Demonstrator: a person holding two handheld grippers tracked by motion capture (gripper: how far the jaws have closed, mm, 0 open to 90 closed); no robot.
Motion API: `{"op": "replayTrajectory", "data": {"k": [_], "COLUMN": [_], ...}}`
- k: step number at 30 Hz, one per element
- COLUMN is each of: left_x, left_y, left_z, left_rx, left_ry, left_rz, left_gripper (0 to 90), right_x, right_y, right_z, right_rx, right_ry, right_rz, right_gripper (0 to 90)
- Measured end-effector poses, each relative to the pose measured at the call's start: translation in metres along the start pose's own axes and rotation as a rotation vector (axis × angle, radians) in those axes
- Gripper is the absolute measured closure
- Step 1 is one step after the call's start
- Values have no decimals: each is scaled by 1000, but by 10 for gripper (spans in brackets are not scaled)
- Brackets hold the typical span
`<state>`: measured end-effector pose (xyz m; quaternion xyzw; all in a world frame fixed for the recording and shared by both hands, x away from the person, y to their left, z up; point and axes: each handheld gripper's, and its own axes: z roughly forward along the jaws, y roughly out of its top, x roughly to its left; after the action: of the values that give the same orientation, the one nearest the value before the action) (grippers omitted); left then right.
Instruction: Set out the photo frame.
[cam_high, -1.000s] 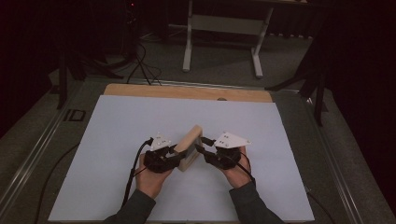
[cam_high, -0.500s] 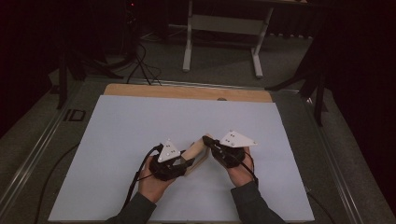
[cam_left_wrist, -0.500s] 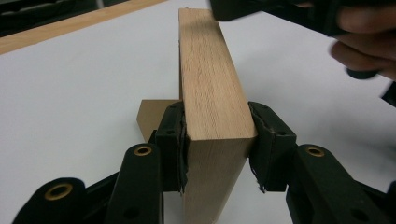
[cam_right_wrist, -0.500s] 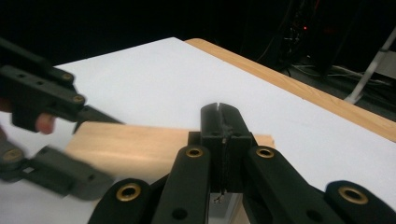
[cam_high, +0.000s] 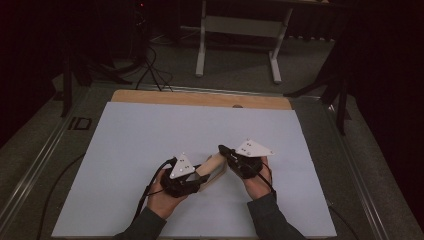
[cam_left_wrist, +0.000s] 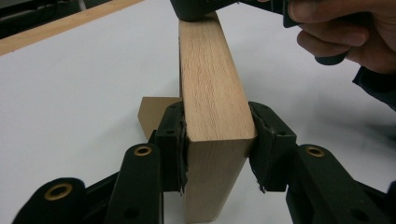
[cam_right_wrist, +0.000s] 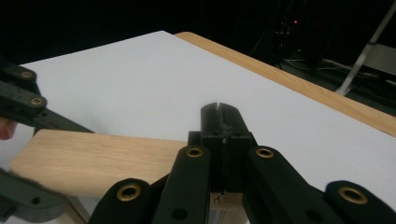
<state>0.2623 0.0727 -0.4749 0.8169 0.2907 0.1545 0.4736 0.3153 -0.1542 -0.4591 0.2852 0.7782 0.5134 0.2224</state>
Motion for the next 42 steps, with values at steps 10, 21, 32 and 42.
{"op": "replayTrajectory", "data": {"k": [10, 21, 32, 42], "left_x": [3, 11, 15, 18], "left_y": [0, -1, -2, -4], "left_z": [-1, 1, 2, 2], "left_rx": [0, 16, 24, 17], "left_ry": [22, 94, 100, 87], "left_rz": [6, -16, -47, -76], "left_gripper": [597, 531, 529, 527], "right_x": [1, 0, 0, -7], "right_y": [0, 0, 0, 1], "right_z": [1, -3, -6, -13], "right_rx": [3, 13, 22, 28], "right_ry": [-22, -41, -39, 18], "right_rz": [9, 15, 15, 14], "right_gripper": [898, 899, 898, 768]}}
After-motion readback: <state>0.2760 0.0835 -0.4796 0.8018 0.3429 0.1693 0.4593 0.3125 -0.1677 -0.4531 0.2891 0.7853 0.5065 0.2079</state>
